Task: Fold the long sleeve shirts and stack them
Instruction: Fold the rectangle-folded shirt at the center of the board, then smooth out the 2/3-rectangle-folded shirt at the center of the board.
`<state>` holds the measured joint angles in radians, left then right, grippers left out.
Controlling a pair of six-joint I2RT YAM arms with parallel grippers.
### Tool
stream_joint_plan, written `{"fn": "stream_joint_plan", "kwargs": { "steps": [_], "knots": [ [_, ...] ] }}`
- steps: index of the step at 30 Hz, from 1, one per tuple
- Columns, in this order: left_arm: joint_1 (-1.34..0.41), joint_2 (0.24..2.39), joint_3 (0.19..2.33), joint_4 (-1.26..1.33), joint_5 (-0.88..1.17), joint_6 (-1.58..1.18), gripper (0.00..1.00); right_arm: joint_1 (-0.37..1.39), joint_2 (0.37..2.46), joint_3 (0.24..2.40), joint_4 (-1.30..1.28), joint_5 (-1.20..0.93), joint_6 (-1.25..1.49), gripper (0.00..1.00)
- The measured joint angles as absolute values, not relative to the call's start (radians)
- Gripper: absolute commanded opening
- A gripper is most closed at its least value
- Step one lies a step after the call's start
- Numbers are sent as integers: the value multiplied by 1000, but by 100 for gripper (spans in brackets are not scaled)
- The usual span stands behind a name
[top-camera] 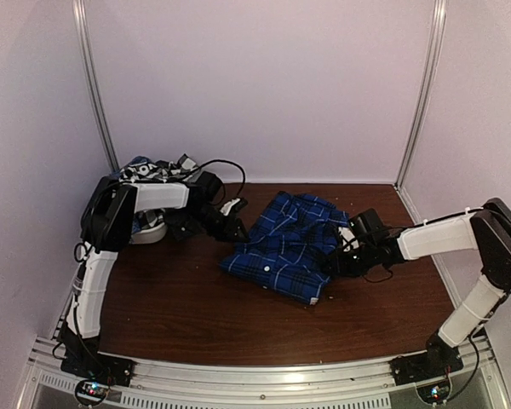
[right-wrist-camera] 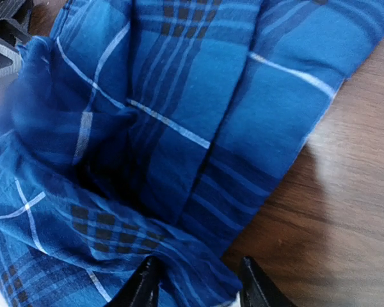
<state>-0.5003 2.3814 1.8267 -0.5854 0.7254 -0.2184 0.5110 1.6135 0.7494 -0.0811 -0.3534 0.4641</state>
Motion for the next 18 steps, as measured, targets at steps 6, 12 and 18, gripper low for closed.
{"fn": "stream_joint_plan", "kwargs": {
  "steps": [6,12,18],
  "knots": [
    [-498,2286,1810,-560,569,-241,62,510,1453,756,-180,-260,441,54],
    [-498,2074,1641,-456,500,-273,67,520,1310,768,-221,-245,437,54],
    [-539,1845,1347,-254,506,-338,66,599,1317,778,-190,-291,474,52]
  ]
}}
